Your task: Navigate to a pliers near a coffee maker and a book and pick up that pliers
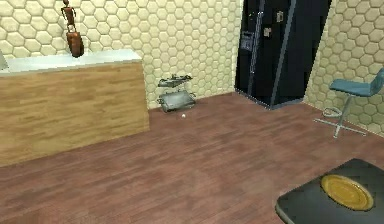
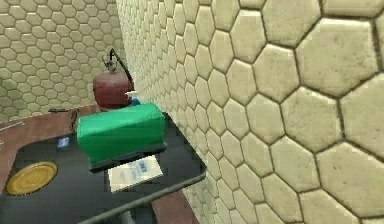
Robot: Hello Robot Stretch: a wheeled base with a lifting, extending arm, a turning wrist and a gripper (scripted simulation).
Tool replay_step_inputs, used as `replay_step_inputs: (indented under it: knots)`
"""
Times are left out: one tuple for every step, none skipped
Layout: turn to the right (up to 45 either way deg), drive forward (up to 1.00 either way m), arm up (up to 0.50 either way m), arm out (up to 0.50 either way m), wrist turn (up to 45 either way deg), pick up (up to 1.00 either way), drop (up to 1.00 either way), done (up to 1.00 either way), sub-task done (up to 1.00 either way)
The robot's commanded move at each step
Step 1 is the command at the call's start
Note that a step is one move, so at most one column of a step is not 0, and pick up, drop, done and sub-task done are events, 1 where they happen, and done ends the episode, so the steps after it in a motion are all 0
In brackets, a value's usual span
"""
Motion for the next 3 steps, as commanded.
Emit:
replay_step_inputs:
  knots:
    - [0.0, 0.5, 0.0, 0.0, 0.0, 0.0, 0.0, 0.0, 0.0]
    - [24.0, 0.0, 0.0, 0.0, 0.0, 0.0, 0.0, 0.0, 0.0]
    - [0.0, 0.3, 0.0, 0.0, 0.0, 0.0, 0.0, 0.0, 0.0]
